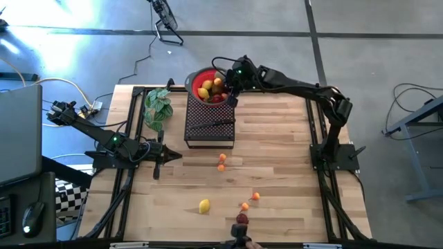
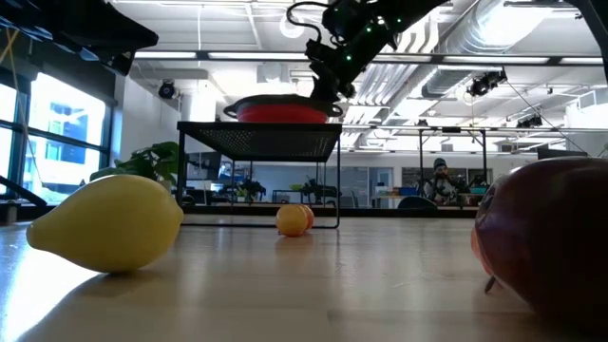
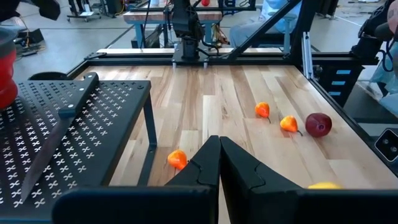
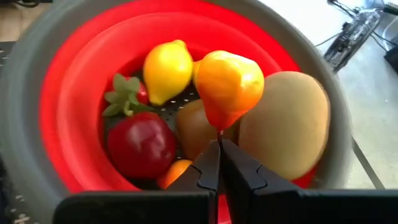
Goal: Pick & Place Fruit
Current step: Put the pear into the red strainer bowl
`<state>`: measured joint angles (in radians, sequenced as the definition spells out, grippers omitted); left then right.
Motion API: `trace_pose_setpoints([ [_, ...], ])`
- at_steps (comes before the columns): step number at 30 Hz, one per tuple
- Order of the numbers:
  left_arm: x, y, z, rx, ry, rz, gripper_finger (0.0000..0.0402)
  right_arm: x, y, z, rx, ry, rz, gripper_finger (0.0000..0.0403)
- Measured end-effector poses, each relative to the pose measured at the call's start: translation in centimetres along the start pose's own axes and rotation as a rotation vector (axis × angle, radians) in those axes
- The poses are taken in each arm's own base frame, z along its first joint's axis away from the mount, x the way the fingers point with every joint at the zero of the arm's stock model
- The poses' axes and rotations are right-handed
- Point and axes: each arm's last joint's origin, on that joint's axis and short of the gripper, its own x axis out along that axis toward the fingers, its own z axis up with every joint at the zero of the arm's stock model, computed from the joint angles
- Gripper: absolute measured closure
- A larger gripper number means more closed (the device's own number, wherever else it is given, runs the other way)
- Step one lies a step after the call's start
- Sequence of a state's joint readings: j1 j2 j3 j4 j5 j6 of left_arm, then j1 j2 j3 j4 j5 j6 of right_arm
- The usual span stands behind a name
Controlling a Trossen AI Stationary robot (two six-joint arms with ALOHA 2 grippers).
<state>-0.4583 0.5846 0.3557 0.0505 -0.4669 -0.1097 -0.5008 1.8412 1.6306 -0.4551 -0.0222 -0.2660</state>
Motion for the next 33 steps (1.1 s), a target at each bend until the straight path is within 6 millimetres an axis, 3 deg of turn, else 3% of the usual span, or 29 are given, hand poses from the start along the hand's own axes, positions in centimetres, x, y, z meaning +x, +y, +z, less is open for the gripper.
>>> trace_pose_setpoints([
  [10, 0.0, 0.1, 0.0, 0.000, -0.004, 0.041, 0.0398, 0.0, 0.5, 0.3, -0.093, -0.024, 0.010, 0.0392],
  [15, 0.0, 0.1, 0.0, 0.000, -0.005, 0.041, 0.0398, 0.0, 1.1, 0.4, -0.123, -0.015, 0.020, 0.0330],
  [19, 0.0, 0.1, 0.0, 0.000, -0.005, 0.042, 0.0398, 0.0, 1.4, 0.6, -0.131, 0.000, -0.088, 0.0265],
  [23, 0.0, 0.1, 0.0, 0.000, -0.005, 0.042, 0.0398, -1.1, 1.7, 1.0, -0.137, 0.015, -0.173, 0.0234],
  [27, 0.0, 0.1, 0.0, 0.000, -0.005, 0.042, 0.0398, -2.8, 2.4, 1.9, -0.116, -0.033, -0.173, 0.0239],
  [33, 0.0, 0.1, 0.0, 0.000, -0.005, 0.042, 0.0398, -5.4, 4.7, 3.2, -0.072, -0.108, -0.131, 0.0281],
])
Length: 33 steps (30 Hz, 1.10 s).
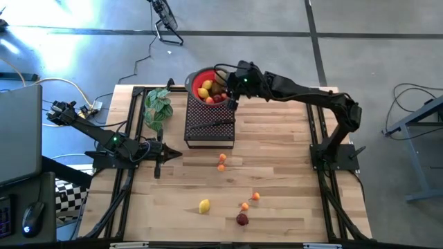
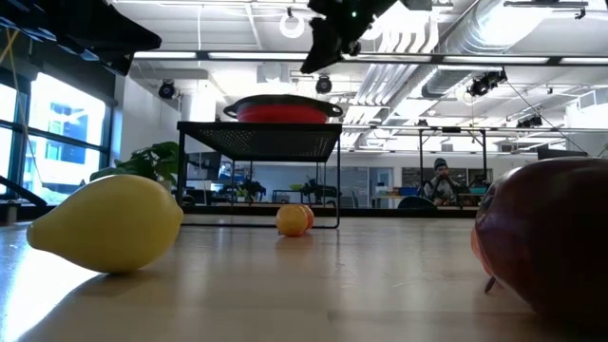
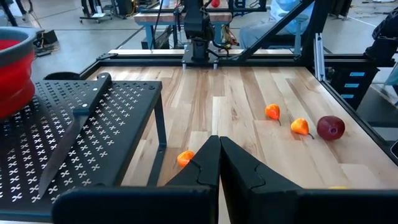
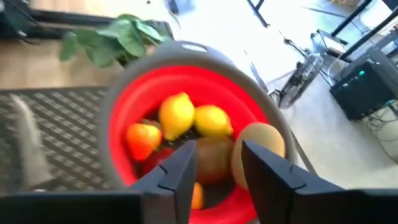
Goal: Pick & Place Fruit
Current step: Put the pear into the red strainer bowl
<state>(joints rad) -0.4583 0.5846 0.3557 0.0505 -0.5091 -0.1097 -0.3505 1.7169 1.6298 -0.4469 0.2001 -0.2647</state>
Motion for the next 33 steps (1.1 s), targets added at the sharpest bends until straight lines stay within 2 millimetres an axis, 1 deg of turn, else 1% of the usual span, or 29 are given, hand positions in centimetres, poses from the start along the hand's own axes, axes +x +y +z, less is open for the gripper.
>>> trace_pose_setpoints([
  [3, 0.0, 0.0, 0.0, 0.000, 0.000, 0.000, 0.0398, -0.8, 1.1, 0.1, 0.001, 0.023, 0.042, 0.0312],
  [8, 0.0, 0.0, 0.0, 0.000, 0.000, 0.000, 0.0398, -1.2, 4.0, -0.6, -0.029, 0.066, 0.285, 0.0386],
  [9, 0.0, 0.0, 0.0, 0.000, 0.000, 0.000, 0.0398, -1.1, 4.7, -0.9, -0.036, 0.064, 0.316, 0.0393],
  [13, 0.0, 0.0, 0.0, 0.000, 0.000, 0.000, 0.0398, -0.5, 7.5, -2.5, -0.040, 0.107, 0.343, 0.0399],
  [18, 0.0, 0.0, 0.0, 0.000, 0.000, 0.000, 0.0398, -0.4, 10.8, -4.5, -0.078, 0.162, 0.248, 0.0400],
  [21, 0.0, 0.0, 0.0, -0.001, 0.000, 0.000, 0.0398, -0.7, 12.3, -5.7, -0.074, 0.193, 0.207, 0.0401],
  [27, 0.0, 0.0, 0.0, -0.001, -0.001, 0.000, 0.0398, -2.0, 13.7, -7.6, -0.019, 0.145, 0.210, 0.0401],
  [33, 0.0, 0.0, 0.0, -0.001, -0.001, 0.000, 0.0398, -4.3, 12.9, -8.9, 0.064, 0.050, 0.237, 0.0401],
])
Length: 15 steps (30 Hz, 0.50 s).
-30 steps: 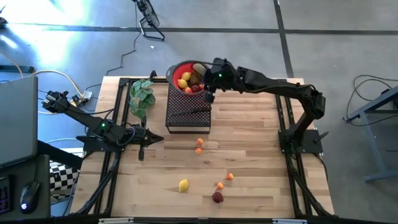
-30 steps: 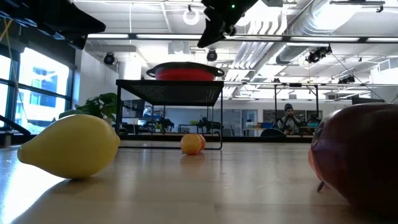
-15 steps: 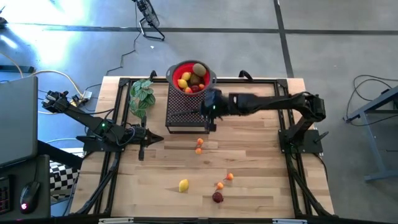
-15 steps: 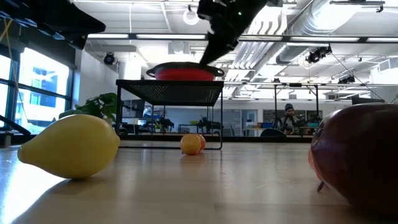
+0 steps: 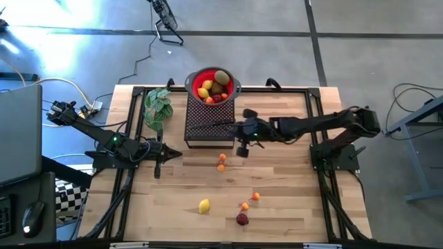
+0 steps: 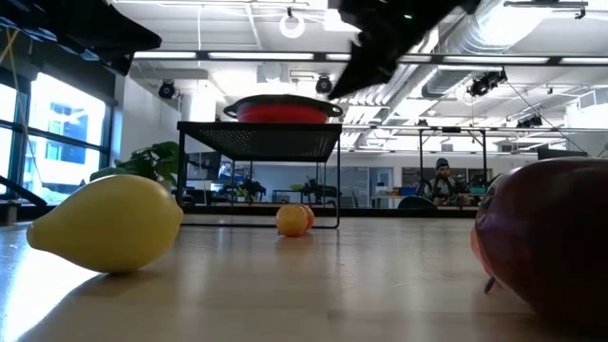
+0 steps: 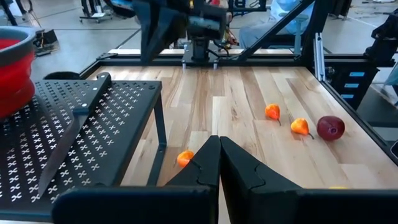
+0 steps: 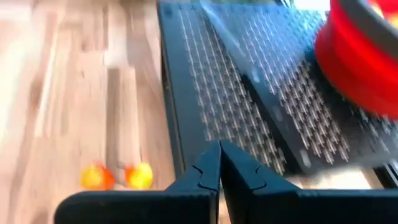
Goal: Pick & Place Fruit
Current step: Put the pear into the red strainer bowl
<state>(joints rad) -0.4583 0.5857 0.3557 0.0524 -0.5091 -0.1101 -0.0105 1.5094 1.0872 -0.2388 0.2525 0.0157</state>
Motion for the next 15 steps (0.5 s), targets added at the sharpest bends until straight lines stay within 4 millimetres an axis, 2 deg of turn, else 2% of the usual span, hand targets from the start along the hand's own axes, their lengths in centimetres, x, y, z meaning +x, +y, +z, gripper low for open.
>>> trace_pose_setpoints([
  [5, 0.0, 0.0, -0.1, 0.002, 0.005, 0.000, 0.0398, -2.1, -0.6, -1.2, 0.044, -0.042, 0.000, 0.0401],
  [15, 0.2, 0.0, -0.2, 0.041, 0.016, 0.031, 0.0398, -6.0, -1.2, -2.2, 0.090, -0.167, 0.059, 0.0401],
])
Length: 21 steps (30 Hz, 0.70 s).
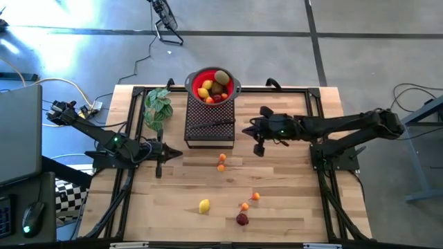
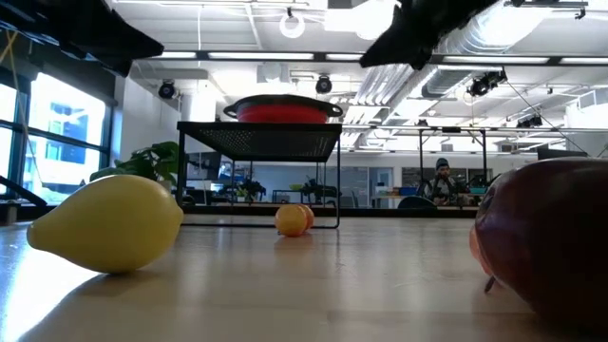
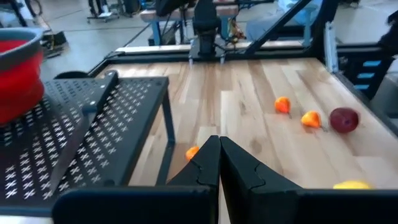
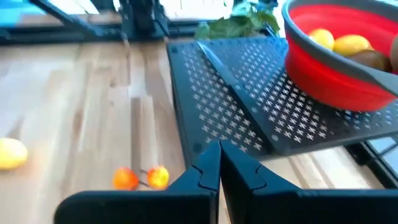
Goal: Pick & Place Fruit
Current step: Put the pear into the red strainer bowl
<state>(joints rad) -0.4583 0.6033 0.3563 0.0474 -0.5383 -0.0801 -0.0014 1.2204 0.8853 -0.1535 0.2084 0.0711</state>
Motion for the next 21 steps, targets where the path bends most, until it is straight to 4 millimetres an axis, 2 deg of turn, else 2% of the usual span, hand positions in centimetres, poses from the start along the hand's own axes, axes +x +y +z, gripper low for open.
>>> trace_pose_setpoints([
  [5, 0.1, 0.0, 0.0, 0.011, -0.001, 0.038, 0.0398, -1.0, 0.0, -1.4, 0.009, -0.003, 0.017, 0.0401],
  [11, 0.1, 0.1, 0.0, 0.018, -0.004, 0.049, 0.0398, -1.5, -0.1, -4.0, 0.056, 0.031, 0.021, 0.0401],
  [16, 0.1, 0.1, 0.0, 0.023, -0.004, 0.049, 0.0398, -1.1, 0.0, -5.1, 0.087, -0.011, 0.043, 0.0401],
  [21, 0.1, 0.1, 0.0, 0.024, -0.003, 0.049, 0.0398, -0.9, 0.0, -5.5, 0.106, -0.023, 0.058, 0.0401],
])
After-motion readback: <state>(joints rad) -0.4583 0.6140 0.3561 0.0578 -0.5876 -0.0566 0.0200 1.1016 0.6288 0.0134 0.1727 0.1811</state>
